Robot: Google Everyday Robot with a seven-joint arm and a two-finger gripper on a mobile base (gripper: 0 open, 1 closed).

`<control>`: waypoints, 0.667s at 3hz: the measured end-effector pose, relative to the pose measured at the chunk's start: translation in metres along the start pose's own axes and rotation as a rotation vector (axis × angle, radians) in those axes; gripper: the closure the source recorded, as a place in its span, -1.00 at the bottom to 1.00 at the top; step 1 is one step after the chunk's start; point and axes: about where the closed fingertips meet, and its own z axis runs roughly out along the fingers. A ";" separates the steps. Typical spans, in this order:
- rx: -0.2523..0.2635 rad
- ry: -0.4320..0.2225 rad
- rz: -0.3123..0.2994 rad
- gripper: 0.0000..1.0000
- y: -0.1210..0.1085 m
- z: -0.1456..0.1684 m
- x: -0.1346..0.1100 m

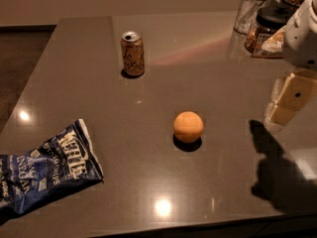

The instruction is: Move orange near blue chip bag

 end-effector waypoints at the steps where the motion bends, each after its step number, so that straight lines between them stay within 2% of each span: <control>1: 0.000 0.000 0.000 -1.00 0.000 0.000 0.000; 2: -0.020 -0.054 -0.008 -1.00 0.002 0.008 -0.017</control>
Offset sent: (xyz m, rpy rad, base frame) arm 0.0112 0.0548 -0.0184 0.1652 0.0319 0.0815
